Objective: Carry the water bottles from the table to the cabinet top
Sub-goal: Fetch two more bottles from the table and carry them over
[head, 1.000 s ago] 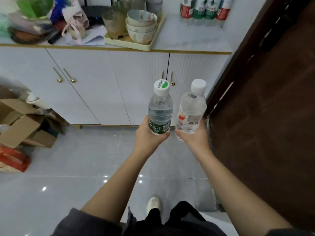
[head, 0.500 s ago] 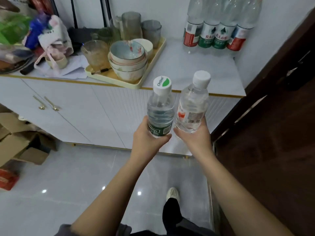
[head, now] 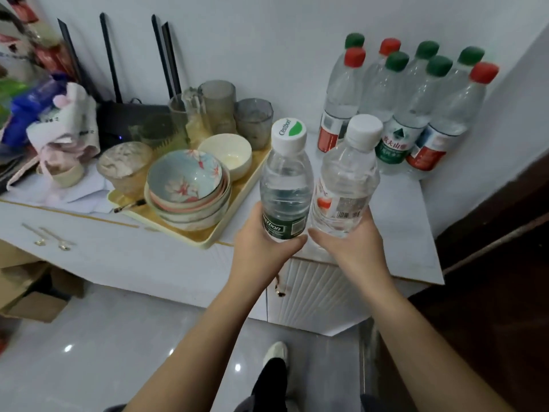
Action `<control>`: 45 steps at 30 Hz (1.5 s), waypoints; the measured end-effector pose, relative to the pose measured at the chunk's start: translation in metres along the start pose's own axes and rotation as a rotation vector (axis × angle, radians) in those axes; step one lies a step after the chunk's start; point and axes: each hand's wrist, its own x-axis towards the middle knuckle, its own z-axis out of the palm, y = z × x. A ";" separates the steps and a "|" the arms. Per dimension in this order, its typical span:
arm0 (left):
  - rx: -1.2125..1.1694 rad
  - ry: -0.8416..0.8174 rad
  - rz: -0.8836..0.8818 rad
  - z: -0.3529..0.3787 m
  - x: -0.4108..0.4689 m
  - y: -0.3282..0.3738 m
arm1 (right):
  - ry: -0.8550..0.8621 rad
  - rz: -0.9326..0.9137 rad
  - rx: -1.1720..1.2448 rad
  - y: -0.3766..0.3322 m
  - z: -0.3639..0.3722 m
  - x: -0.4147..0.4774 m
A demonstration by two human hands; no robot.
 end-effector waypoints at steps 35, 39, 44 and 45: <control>0.154 -0.103 0.134 0.181 0.122 0.042 | 0.378 0.018 0.013 0.066 -0.100 0.129; 0.154 -0.121 0.151 0.194 0.126 0.047 | 0.408 0.003 -0.018 0.070 -0.108 0.134; 0.185 -0.124 0.162 0.202 0.132 0.049 | 0.411 -0.038 -0.049 0.073 -0.111 0.137; 0.186 -0.123 0.162 0.203 0.133 0.049 | 0.406 -0.039 -0.054 0.074 -0.111 0.137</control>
